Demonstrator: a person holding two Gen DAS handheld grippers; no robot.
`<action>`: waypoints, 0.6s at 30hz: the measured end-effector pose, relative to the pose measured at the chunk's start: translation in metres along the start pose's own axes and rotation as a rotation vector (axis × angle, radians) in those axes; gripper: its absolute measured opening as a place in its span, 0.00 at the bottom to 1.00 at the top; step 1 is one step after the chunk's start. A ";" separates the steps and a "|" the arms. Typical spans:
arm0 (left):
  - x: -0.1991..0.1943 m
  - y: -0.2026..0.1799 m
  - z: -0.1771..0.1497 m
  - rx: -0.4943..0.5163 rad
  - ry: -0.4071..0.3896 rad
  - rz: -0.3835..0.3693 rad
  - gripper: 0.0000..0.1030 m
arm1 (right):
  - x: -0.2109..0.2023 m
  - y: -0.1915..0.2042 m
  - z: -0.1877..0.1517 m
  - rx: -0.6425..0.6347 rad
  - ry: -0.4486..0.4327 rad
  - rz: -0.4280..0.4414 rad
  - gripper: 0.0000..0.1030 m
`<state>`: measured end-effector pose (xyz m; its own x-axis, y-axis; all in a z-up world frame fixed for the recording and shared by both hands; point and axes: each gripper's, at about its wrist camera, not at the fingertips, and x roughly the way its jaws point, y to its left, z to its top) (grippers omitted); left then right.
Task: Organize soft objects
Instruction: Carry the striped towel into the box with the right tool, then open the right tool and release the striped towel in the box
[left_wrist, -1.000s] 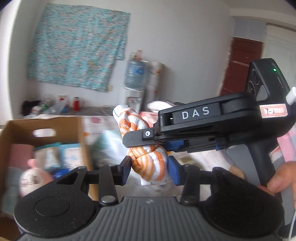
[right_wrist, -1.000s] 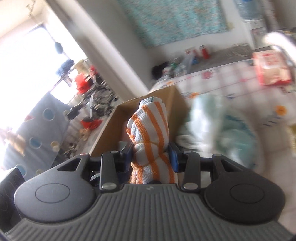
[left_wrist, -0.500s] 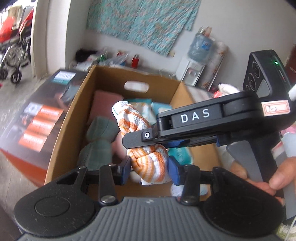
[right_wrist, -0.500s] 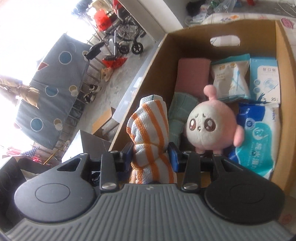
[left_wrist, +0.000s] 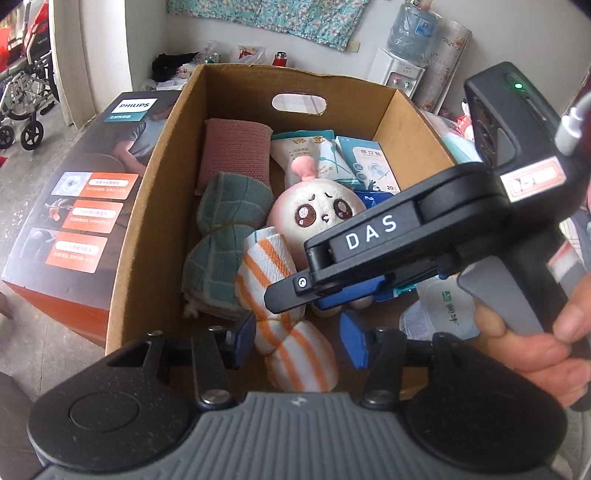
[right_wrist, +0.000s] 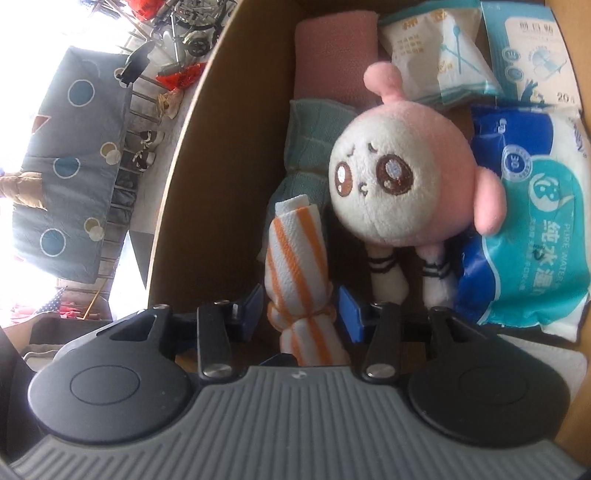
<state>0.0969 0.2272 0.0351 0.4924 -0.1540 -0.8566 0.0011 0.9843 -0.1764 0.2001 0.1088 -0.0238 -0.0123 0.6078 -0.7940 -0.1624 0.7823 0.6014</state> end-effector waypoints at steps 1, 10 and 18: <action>0.000 0.000 -0.001 0.002 0.002 -0.002 0.50 | 0.002 -0.001 -0.001 0.010 0.011 0.004 0.44; 0.003 -0.003 -0.002 0.019 0.001 0.015 0.54 | 0.031 -0.004 0.003 0.058 0.096 0.051 0.49; -0.003 -0.004 -0.006 0.009 -0.022 0.028 0.61 | 0.019 -0.004 0.002 0.036 0.045 0.062 0.57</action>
<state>0.0904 0.2236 0.0357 0.5117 -0.1245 -0.8501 -0.0055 0.9889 -0.1481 0.2022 0.1178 -0.0415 -0.0653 0.6490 -0.7580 -0.1242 0.7484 0.6515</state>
